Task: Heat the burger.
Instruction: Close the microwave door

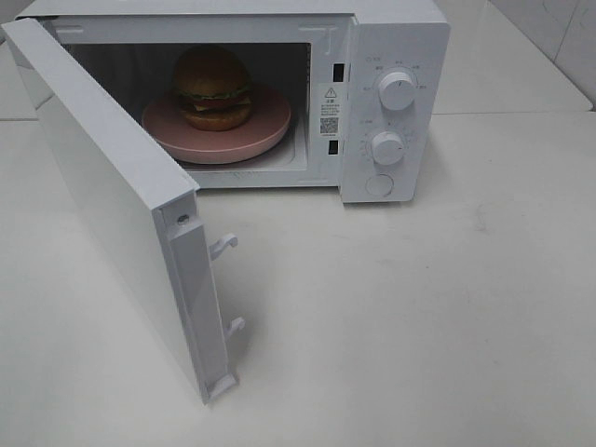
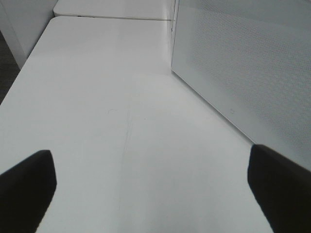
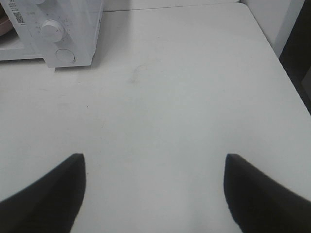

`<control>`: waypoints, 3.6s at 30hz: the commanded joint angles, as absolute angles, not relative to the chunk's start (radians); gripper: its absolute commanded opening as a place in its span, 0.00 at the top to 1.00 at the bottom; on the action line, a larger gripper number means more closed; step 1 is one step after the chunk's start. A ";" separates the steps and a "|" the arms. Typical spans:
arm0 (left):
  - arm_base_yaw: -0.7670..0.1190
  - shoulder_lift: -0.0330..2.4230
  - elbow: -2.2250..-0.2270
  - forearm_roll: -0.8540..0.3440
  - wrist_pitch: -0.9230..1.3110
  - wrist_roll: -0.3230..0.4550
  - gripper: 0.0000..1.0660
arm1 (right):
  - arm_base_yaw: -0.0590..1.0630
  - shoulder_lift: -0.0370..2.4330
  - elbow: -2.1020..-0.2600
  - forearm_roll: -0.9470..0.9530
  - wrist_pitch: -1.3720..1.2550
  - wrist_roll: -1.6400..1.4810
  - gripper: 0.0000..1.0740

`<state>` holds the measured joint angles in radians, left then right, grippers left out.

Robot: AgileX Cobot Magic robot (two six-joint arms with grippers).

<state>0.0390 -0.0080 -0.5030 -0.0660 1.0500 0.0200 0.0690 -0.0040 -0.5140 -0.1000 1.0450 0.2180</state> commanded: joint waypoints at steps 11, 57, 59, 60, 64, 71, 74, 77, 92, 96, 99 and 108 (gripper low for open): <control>0.033 -0.023 -0.500 -0.074 1.037 0.022 0.06 | 0.061 -0.030 -0.511 -0.105 1.041 0.209 0.30; 0.033 0.754 -0.532 -0.137 0.459 0.026 0.97 | 0.061 -0.030 -0.511 -0.102 1.041 0.209 0.30; 0.033 0.781 -0.527 -0.138 0.418 0.026 1.00 | 0.061 -0.030 -0.511 -0.102 1.041 0.209 0.30; 0.033 0.827 -0.509 -0.146 0.333 0.026 1.00 | 0.061 -0.030 -0.511 -0.102 1.041 0.209 0.30; 0.033 0.880 -0.471 -0.172 0.190 0.026 1.00 | 0.061 -0.030 -0.511 -0.102 1.041 0.209 0.30; -0.037 0.992 -0.353 -0.157 -0.222 0.026 1.00 | 0.061 -0.030 -0.511 -0.102 1.041 0.209 0.30; -0.099 1.042 -0.306 -0.119 -0.404 0.025 1.00 | 0.061 -0.030 -0.511 -0.102 1.041 0.209 0.30; -0.131 1.084 -0.283 -0.085 -0.502 0.025 1.00 | 0.061 -0.030 -0.511 -0.102 1.041 0.209 0.30; -0.172 1.391 -0.273 0.224 -0.879 -0.152 1.00 | 0.061 -0.030 -0.511 -0.102 1.041 0.209 0.30; -0.172 1.457 -0.286 0.305 -0.953 -0.170 1.00 | 0.061 -0.030 -0.511 -0.102 1.041 0.209 0.30; -0.172 1.496 -0.307 0.336 -0.963 -0.171 1.00 | 0.061 -0.030 -0.511 -0.102 1.041 0.209 0.30; -0.172 1.548 -0.366 0.385 -0.968 -0.255 1.00 | 0.061 -0.030 -0.511 -0.102 1.041 0.209 0.30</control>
<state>-0.1670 1.5510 -0.3550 0.3720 -0.9460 -0.2410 0.0690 -0.0040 -0.5130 -0.1000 1.0450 0.2180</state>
